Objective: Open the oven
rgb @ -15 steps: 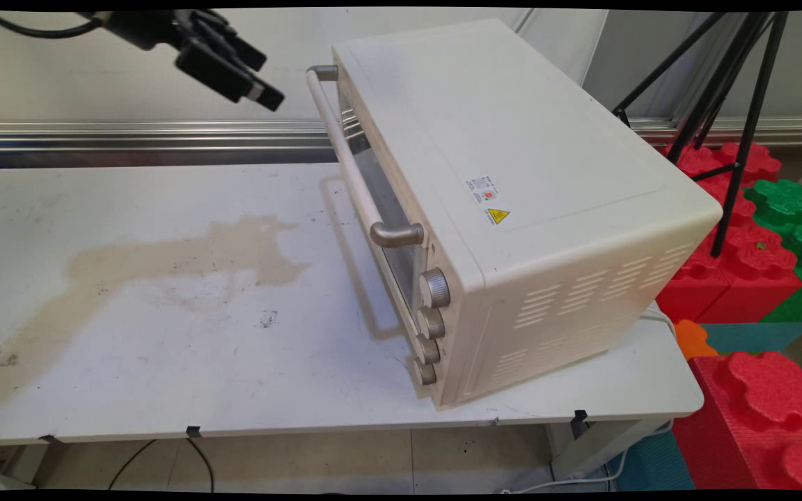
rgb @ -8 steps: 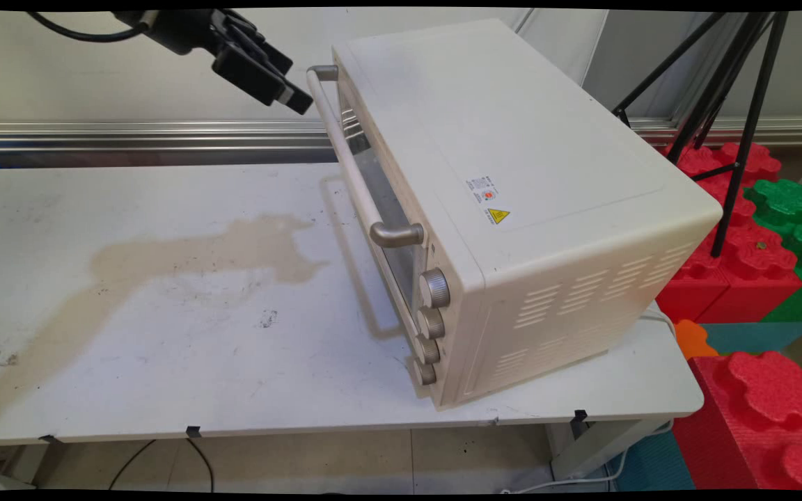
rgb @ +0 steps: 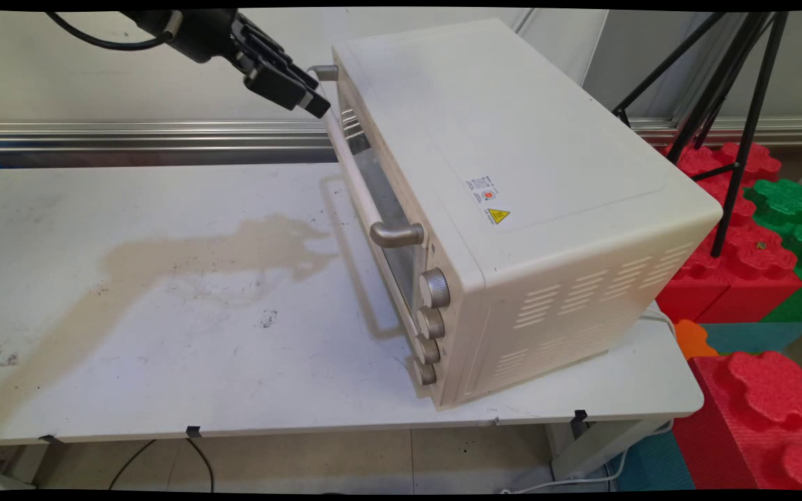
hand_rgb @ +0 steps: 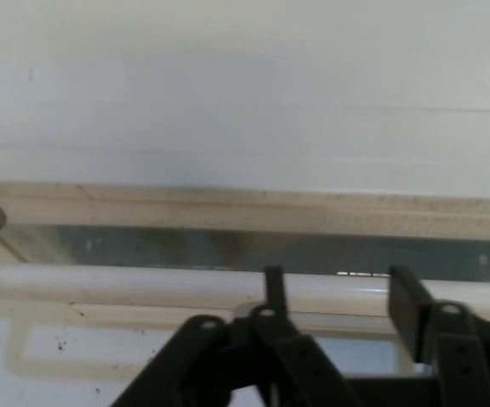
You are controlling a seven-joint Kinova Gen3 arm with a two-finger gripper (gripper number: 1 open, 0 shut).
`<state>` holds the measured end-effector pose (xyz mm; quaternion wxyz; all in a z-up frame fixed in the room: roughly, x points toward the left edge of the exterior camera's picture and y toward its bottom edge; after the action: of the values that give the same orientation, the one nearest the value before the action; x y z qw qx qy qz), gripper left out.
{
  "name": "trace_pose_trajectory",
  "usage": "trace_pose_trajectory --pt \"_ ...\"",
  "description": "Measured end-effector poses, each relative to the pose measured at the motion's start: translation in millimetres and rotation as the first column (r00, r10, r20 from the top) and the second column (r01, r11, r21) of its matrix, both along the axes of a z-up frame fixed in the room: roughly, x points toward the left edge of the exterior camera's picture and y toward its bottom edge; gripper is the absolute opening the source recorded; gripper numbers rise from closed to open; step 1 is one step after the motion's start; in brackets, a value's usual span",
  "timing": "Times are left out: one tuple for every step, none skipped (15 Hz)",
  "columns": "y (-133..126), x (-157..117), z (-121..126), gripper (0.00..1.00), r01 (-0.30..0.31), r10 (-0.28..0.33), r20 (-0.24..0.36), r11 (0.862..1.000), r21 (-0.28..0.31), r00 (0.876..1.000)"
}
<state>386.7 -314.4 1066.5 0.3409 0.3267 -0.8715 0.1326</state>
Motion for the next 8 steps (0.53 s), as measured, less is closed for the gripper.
trace_pose_trajectory --pt "0 -1 -1 0.00 0.001 -0.001 0.000 1.000 0.002 1.000" --pt "-1 -3 -2 0.00 0.000 0.000 0.000 1.000 0.004 1.000" --pt "-2 -4 -4 0.00 0.000 0.000 0.000 1.000 0.006 1.000" --pt "-3 -6 -5 0.00 -0.001 0.001 0.001 1.000 0.008 1.000" --pt "-4 -6 -7 0.00 -0.002 0.002 0.001 1.000 0.009 1.000" --pt "-6 -8 -9 0.00 -0.003 0.003 0.001 1.000 0.009 1.000" --pt "-7 -9 -10 0.00 -0.004 0.004 0.001 1.000 0.010 1.000" --pt "-9 -11 -12 0.00 -0.005 0.005 0.001 1.000 0.010 1.000"
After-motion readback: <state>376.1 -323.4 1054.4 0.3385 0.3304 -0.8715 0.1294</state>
